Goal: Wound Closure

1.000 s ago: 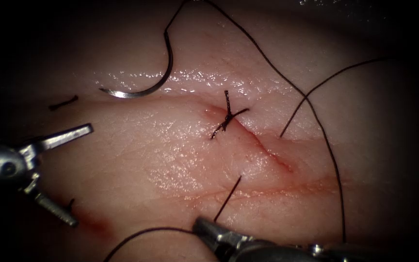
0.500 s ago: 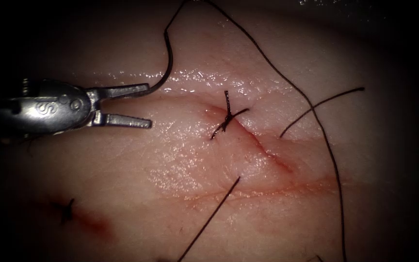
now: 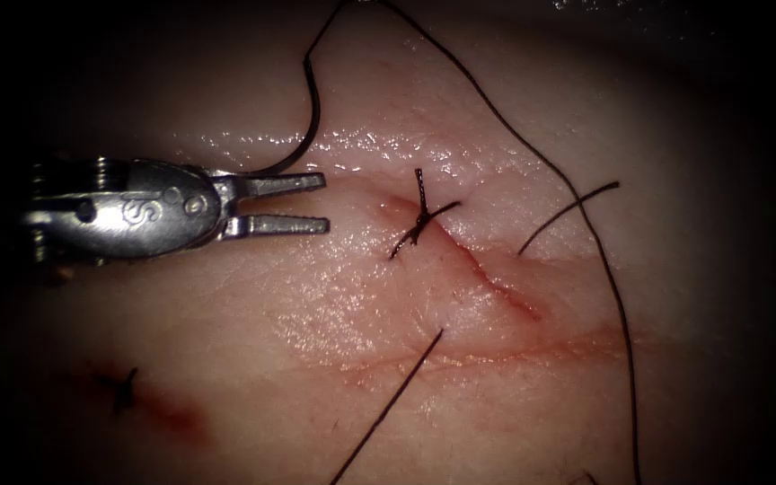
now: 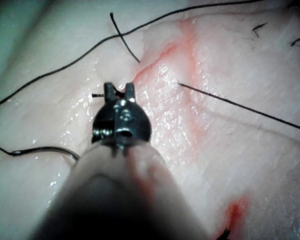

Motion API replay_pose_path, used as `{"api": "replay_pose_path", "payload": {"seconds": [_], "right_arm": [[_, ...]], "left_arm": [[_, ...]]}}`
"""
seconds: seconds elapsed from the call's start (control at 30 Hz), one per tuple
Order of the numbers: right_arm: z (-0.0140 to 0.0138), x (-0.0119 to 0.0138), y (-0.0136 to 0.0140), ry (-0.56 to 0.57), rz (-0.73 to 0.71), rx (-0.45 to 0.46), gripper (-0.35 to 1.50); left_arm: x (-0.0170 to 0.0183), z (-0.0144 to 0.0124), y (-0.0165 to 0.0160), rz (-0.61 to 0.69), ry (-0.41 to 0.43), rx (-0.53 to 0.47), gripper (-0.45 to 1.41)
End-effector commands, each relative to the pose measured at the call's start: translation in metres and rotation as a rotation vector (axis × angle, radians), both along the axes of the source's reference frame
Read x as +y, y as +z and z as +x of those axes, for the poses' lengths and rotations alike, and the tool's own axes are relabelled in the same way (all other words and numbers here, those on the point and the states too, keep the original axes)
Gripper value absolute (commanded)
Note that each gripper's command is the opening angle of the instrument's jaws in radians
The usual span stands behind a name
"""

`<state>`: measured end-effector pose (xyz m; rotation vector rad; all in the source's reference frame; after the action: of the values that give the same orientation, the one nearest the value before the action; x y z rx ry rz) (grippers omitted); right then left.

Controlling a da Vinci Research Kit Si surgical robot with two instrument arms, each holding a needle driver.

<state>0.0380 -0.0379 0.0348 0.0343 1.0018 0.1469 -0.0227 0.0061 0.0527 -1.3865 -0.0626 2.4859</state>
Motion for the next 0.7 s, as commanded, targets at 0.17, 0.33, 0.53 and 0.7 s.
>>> {"api": "replay_pose_path", "payload": {"seconds": [0.17, 0.33, 0.53, 0.7], "right_arm": [[-0.0037, 0.0026, -0.0001, 0.087, 0.009, 0.058, 1.48], [-0.0096, 0.0033, 0.0, 0.093, -0.023, -0.006, 1.48], [-0.0153, 0.0044, 0.0008, 0.117, -0.037, -0.088, 1.48], [-0.0194, 0.0071, 0.0004, 0.267, 0.022, -0.059, 1.41]], "left_arm": [[-0.0004, -0.0034, 0.0019, -0.001, 0.032, -0.072, -0.41], [-0.0002, -0.0065, 0.003, -0.013, 0.018, -0.071, -0.45], [-0.0011, -0.0099, 0.004, -0.009, 0.05, -0.064, -0.45], [-0.0027, -0.0116, 0.0059, 0.005, 0.109, -0.028, -0.45]]}}
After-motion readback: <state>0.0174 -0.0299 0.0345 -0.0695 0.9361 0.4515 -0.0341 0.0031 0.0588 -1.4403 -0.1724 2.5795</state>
